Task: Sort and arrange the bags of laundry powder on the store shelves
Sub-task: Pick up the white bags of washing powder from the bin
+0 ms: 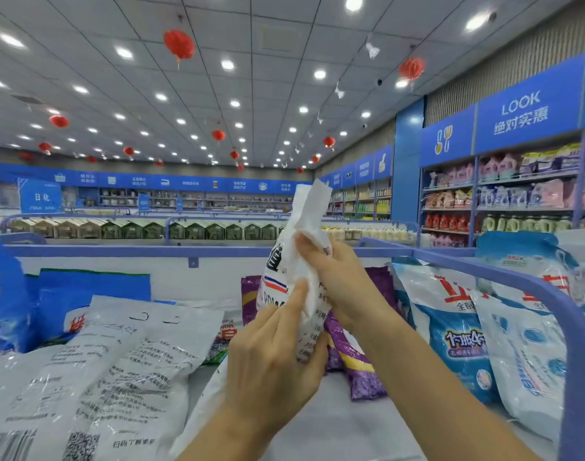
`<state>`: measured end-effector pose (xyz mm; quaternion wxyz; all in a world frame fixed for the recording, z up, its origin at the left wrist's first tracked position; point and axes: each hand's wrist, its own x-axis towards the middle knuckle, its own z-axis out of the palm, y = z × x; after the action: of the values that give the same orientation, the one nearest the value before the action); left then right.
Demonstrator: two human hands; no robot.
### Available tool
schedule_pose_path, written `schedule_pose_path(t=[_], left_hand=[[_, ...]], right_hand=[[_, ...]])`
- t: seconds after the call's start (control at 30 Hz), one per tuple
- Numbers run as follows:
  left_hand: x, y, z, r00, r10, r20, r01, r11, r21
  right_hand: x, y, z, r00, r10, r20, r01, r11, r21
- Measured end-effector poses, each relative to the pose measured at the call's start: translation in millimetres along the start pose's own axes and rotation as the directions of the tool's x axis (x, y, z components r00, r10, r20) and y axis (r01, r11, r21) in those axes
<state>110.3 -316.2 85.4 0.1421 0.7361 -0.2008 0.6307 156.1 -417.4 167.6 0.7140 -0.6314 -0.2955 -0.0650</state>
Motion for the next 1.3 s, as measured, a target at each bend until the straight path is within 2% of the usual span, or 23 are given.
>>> schedule_pose_path(t=[0.07, 0.13, 0.17, 0.23, 0.3, 0.33, 0.4, 0.43, 0.47, 0.53, 0.57, 0.63, 0.7, 0.77, 0.83, 0.87, 0.93, 1.0, 1.1, 1.17, 1.23, 1.3], left_hand=[[4, 5, -6, 0.992, -0.049, 0.121, 0.047, 0.999, 0.019], [8, 15, -16, 0.949, -0.098, 0.299, 0.1, 0.995, 0.006], [8, 20, -22, 0.916, -0.119, 0.384, 0.139, 0.99, -0.027], [0, 18, -32, 0.811, -0.187, 0.555, 0.321, 0.935, -0.154], [-5, -2, -44, 0.769, -0.278, 0.575, 0.483, 0.843, -0.238], [-5, -16, -48, 0.775, -0.344, 0.53, 0.543, 0.791, -0.282], [-6, -48, -46, 0.777, -0.529, 0.34, 0.627, 0.697, -0.348], [-6, -64, -41, 0.729, -0.629, 0.269, 0.68, 0.625, -0.382], [-6, -79, -35, 0.647, -0.718, 0.256, 0.742, 0.516, -0.428], [-7, -102, -19, 0.444, -0.793, 0.418, 0.852, 0.23, -0.47], [-10, -107, -12, 0.381, -0.76, 0.526, 0.874, 0.11, -0.474], [-16, -113, -3, 0.314, -0.649, 0.693, 0.878, -0.079, -0.472], [-19, -112, 2, 0.316, -0.576, 0.754, 0.854, -0.174, -0.49], [-23, -113, 7, 0.374, -0.595, 0.712, 0.843, -0.102, -0.528], [-32, -110, 11, 0.449, -0.652, 0.611, 0.824, 0.037, -0.566], [-39, -108, 12, 0.465, -0.672, 0.576, 0.821, 0.084, -0.564], [-53, -104, 12, 0.459, -0.657, 0.598, 0.842, 0.105, -0.53], [-59, -103, 10, 0.463, -0.599, 0.654, 0.857, 0.113, -0.503], [-41, -108, 9, 0.529, -0.645, 0.551, 0.805, 0.177, -0.566], [-18, -109, 11, 0.54, -0.702, 0.465, 0.78, 0.21, -0.589], [-3, -108, 12, 0.566, -0.73, 0.383, 0.764, 0.29, -0.576], [2, -105, 11, 0.594, -0.742, 0.31, 0.738, 0.348, -0.579]], right_hand=[[10, 7, -1, 0.993, 0.105, -0.063, -0.1, 0.992, 0.074], [18, 8, -6, 0.984, 0.162, -0.069, -0.15, 0.977, 0.152], [22, 7, -11, 0.984, 0.17, -0.062, -0.156, 0.97, 0.184], [32, 3, -25, 0.984, 0.169, -0.047, -0.152, 0.956, 0.25], [41, -3, -35, 0.988, 0.149, -0.025, -0.135, 0.946, 0.295], [46, -6, -39, 0.991, 0.133, 0.0, -0.127, 0.944, 0.305], [54, -10, -43, 0.993, 0.1, 0.07, -0.117, 0.942, 0.313], [57, -11, -44, 0.991, 0.087, 0.102, -0.116, 0.939, 0.324], [59, -11, -44, 0.989, 0.081, 0.124, -0.118, 0.938, 0.327], [62, -6, -46, 0.986, 0.097, 0.138, -0.137, 0.939, 0.317], [63, 0, -48, 0.98, 0.109, 0.167, -0.159, 0.934, 0.321], [66, 16, -50, 0.965, 0.136, 0.224, -0.207, 0.92, 0.333], [70, 33, -53, 0.966, 0.149, 0.21, -0.223, 0.891, 0.395], [74, 49, -58, 0.969, 0.147, 0.196, -0.224, 0.856, 0.466], [68, 52, -61, 0.976, 0.131, 0.173, -0.195, 0.877, 0.438], [65, 55, -64, 0.977, 0.137, 0.162, -0.192, 0.894, 0.404], [57, 62, -71, 0.982, 0.124, 0.14, -0.164, 0.932, 0.324], [50, 70, -78, 0.983, 0.14, 0.116, -0.171, 0.929, 0.328], [45, 82, -80, 0.989, 0.146, -0.001, -0.144, 0.973, 0.18], [51, 83, -79, 0.975, 0.156, -0.155, -0.139, 0.983, 0.117], [54, 72, -77, 0.951, 0.117, -0.285, -0.113, 0.993, 0.028], [57, 63, -78, 0.95, 0.076, -0.303, -0.088, 0.996, -0.026]])
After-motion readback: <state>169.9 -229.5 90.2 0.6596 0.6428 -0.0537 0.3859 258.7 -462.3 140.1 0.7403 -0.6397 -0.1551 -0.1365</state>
